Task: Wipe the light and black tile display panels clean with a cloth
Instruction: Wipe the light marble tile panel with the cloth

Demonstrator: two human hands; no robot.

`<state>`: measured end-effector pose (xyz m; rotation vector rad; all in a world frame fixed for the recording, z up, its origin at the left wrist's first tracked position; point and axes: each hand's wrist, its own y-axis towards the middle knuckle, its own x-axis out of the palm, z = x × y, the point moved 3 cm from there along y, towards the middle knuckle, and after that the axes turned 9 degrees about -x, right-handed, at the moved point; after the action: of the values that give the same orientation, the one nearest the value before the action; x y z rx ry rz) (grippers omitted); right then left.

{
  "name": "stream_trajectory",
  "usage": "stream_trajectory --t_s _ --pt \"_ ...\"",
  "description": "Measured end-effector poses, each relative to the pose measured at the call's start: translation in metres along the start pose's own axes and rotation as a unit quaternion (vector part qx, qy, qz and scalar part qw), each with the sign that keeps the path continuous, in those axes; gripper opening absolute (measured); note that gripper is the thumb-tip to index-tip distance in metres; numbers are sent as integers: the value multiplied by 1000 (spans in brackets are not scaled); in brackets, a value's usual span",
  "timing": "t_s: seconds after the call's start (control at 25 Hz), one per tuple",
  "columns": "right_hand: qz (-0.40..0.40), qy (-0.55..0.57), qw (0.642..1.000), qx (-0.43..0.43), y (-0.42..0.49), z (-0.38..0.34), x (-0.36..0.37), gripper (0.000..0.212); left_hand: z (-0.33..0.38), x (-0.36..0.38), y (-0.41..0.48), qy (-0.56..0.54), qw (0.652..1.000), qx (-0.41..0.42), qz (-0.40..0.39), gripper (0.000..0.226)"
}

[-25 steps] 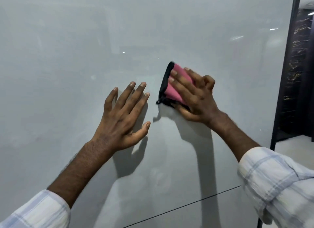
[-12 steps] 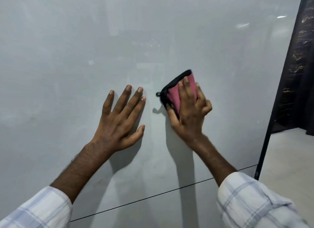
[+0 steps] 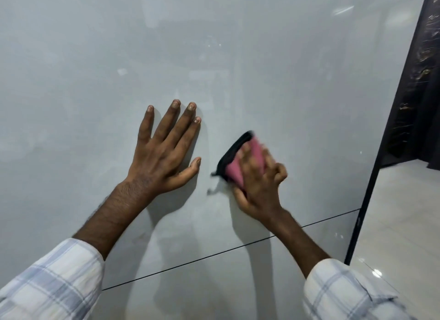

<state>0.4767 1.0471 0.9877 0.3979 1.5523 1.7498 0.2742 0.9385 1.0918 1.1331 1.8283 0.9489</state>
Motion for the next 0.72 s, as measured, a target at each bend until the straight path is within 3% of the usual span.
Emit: stream_trajectory --t_s 0.04,0.08,0.12,0.2,0.28,0.32,0.36,0.4,0.48,0.56,0.64,0.72 --pt "-32 -3 992 -121 -10 0 -2 85 0 0 0 -1 1000 1 -1 75" --pt "-40 1 981 -188 -10 12 -7 82 -1 0 0 -2 1000 2 -2 75" --pt "-34 0 980 -196 -2 28 -11 80 -2 0 0 0 1000 3 -4 76" --pt "7 0 999 -46 23 63 -18 77 -3 0 0 2 1000 3 -6 76" --pt "95 25 974 202 39 80 -24 76 -1 0 0 1 1000 -1 -7 76" --pt "120 29 955 268 38 72 -22 75 0 0 0 -2 1000 -4 -8 76" --pt "123 15 952 281 29 54 -17 76 0 0 0 -5 1000 -6 -11 76" --pt "101 6 965 243 11 31 -9 77 0 -1 1 -7 1000 -6 -12 75" --pt "-2 19 997 79 -43 -17 10 83 -1 -3 0 -17 1000 -1 -9 73" --pt "-70 33 996 -49 -99 -40 18 84 11 -5 -13 -58 998 -4 -12 70" --pt "-69 48 993 -88 -115 -29 14 78 38 -3 -45 -96 995 -5 -30 70" --pt "-51 51 995 -65 -106 1 8 82 61 3 -80 -90 994 7 -57 74"
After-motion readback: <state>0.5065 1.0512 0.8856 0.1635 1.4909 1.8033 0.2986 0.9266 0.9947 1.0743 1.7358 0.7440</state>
